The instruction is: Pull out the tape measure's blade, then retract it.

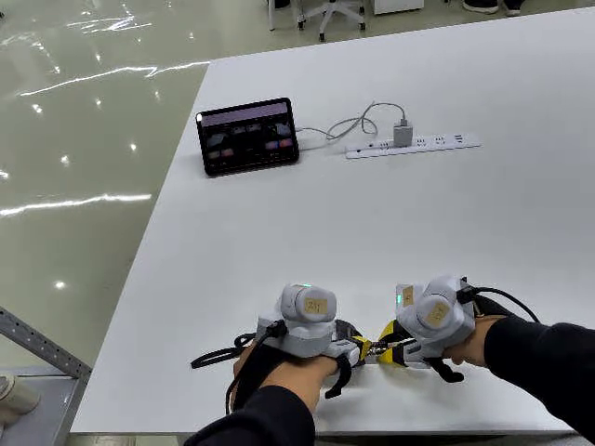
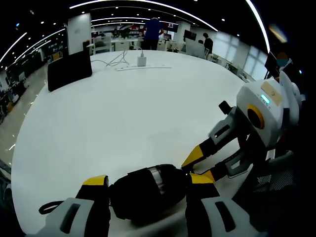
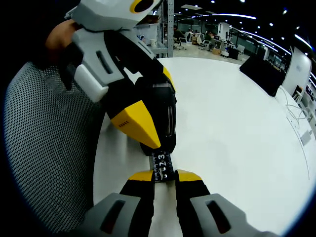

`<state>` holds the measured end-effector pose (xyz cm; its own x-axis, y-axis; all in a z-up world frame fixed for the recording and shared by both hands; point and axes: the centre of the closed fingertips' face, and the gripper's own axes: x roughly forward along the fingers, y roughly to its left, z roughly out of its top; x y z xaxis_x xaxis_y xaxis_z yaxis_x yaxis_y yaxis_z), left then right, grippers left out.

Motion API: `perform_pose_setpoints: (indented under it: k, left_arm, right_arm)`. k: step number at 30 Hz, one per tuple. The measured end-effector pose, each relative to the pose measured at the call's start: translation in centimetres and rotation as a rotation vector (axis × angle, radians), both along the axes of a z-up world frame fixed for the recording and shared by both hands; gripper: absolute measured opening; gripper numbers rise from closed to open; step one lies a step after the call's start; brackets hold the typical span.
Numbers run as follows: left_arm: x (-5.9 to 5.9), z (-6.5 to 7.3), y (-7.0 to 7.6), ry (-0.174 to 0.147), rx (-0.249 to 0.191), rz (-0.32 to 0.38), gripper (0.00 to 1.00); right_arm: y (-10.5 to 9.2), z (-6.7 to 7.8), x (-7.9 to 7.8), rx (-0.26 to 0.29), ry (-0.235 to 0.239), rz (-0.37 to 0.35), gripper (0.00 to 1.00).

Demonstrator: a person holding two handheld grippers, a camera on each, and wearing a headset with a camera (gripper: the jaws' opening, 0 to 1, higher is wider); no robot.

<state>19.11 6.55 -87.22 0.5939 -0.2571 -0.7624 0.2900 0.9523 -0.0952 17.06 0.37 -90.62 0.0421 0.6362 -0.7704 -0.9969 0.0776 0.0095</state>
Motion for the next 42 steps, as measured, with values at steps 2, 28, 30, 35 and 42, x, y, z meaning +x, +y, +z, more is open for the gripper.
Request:
perform_pose_setpoints:
  k: [2, 28, 30, 35, 42]
  left_arm:
    - [-0.1, 0.1, 0.0, 0.001, -0.004, -0.001, 0.57]
    - [-0.2, 0.1, 0.0, 0.002, -0.005, -0.007, 0.57]
    - [-0.2, 0.1, 0.0, 0.003, -0.007, -0.008, 0.57]
    - [-0.2, 0.1, 0.0, 0.003, -0.009, -0.006, 0.57]
    - [-0.1, 0.0, 0.0, 0.002, -0.009, -0.007, 0.57]
  right_arm:
    - [0.0, 0.0, -0.1, -0.001, -0.01, 0.008, 0.12]
    - [0.3, 0.1, -0.5, 0.022, -0.039, 0.042, 0.09]
    - [0.5, 0.1, -0.5, 0.027, -0.036, 0.038, 0.09]
    - [0.8, 0.1, -0.5, 0.027, -0.032, 0.039, 0.09]
    - [1.2, 0.1, -0.6, 0.027, -0.029, 0.042, 0.1]
